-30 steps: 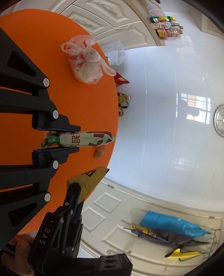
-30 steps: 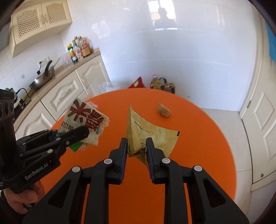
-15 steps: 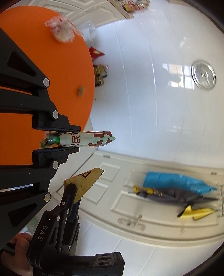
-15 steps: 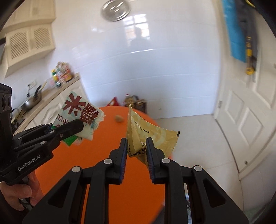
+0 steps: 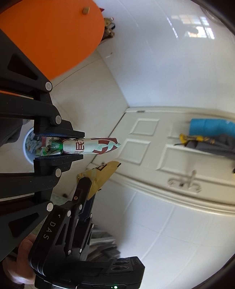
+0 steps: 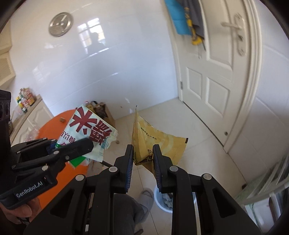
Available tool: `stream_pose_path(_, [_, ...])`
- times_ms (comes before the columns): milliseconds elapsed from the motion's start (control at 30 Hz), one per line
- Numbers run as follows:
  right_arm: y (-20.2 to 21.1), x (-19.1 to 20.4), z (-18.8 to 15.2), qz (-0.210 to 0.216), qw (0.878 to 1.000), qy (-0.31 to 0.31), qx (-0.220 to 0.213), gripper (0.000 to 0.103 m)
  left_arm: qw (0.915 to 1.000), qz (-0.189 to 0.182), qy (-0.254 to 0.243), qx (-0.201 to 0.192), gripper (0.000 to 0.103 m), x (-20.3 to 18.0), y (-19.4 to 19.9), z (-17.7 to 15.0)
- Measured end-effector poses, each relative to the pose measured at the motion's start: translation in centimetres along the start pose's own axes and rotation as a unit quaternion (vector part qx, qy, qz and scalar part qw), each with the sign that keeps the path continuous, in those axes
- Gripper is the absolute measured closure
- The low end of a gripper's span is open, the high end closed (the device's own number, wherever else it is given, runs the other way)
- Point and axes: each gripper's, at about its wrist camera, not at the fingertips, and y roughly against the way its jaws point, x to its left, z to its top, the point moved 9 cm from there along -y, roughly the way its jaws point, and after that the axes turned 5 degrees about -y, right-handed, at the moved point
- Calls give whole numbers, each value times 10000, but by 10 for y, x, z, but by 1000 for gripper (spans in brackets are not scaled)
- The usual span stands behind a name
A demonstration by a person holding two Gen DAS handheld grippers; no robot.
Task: Collect trash
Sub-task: 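Carry the white-green packet and yellow bag to the blue bin and open both tools, then return both tools from the bin to the orange table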
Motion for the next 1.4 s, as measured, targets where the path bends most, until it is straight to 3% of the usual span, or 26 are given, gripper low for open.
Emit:
stream_pose_path(333, [-89, -94, -48, -113, 9910, -985, 897, 81, 9912, -220, -22, 1308, 90, -26, -104, -22])
stream_pose_path(467, [-126, -121, -68, -149, 9830, -1367, 1217, 77, 9841, -183, -2, 1765, 86, -31, -134, -29])
stream_pose_path(500, [-133, -126, -73, -147, 9808, -1463, 1284, 76, 9822, -177, -5, 1872, 80, -32, -139, -32])
stream_pose_path(533, [-140, -132, -77, -148, 9787, -1571, 1311, 65, 9802, -161, -22, 1974, 74, -31, -142, -35])
stream_pose_path(567, [-144, -137, -80, -136, 9766, -1689, 1327, 42, 9792, -102, -48, 2026, 57, -29, -144, -36])
stream_pose_path(600, [-148, -142, -83, -127, 9745, -1796, 1343, 32, 9795, -17, -76, 2014, 44, -27, -143, -35])
stream_pose_path(700, [-151, -153, -84, -218, 9727, -1910, 1301, 18, 9811, 179, -93, 1922, 26, -25, -139, -27])
stream_pose_path(767, [-149, -157, -83, -339, 9723, -1961, 1229, 0, 9815, 347, -68, 1880, 17, -24, -134, -26])
stream_pose_path(900, [-144, -163, -82, -706, 9689, -2035, 1216, 0, 9835, 618, -77, 1701, 7, -33, -130, -22])
stream_pose_path(1033, [-126, -154, -76, -885, 9703, -1979, 1075, 0, 9861, 755, -51, 1476, 7, -41, -100, -24])
stream_pose_path(1400, [-49, -98, -16, -926, 9841, -1500, 215, 0, 9959, 799, 121, 407, 6, -40, 44, -24])
